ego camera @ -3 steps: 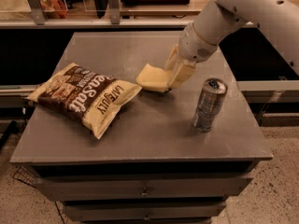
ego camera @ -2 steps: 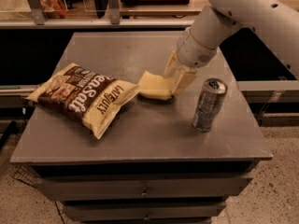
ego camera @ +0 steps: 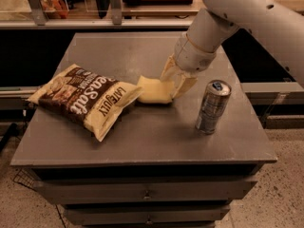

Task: Move sponge near brown chip bag

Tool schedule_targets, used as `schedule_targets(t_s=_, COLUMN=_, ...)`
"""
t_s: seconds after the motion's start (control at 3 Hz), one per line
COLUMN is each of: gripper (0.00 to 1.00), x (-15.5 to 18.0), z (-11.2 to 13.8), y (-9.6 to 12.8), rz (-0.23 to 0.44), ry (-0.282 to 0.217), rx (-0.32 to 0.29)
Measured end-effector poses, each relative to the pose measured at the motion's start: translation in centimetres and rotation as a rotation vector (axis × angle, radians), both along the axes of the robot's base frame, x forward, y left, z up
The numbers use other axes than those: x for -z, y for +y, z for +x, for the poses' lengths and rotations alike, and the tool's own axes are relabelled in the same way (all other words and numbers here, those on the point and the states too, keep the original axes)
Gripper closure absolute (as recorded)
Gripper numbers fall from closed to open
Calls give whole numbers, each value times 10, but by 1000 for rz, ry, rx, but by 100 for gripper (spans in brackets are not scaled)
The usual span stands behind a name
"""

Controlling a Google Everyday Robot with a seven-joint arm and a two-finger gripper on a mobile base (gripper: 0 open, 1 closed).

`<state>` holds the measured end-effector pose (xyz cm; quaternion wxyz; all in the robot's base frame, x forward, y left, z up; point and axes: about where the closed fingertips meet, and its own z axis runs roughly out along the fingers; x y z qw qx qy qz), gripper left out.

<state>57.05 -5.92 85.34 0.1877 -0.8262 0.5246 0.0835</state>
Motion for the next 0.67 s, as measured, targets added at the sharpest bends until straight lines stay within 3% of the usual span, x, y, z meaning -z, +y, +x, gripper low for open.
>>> schedule_targets(t_s=0.33, gripper=9, x=-1, z=0, y=6, rz=-10, ry=-14, rx=-33)
schedule_targets(t_s=0.67, gripper=0, x=-4, z=4, y=9, rz=-8, ry=-27, rx=-35)
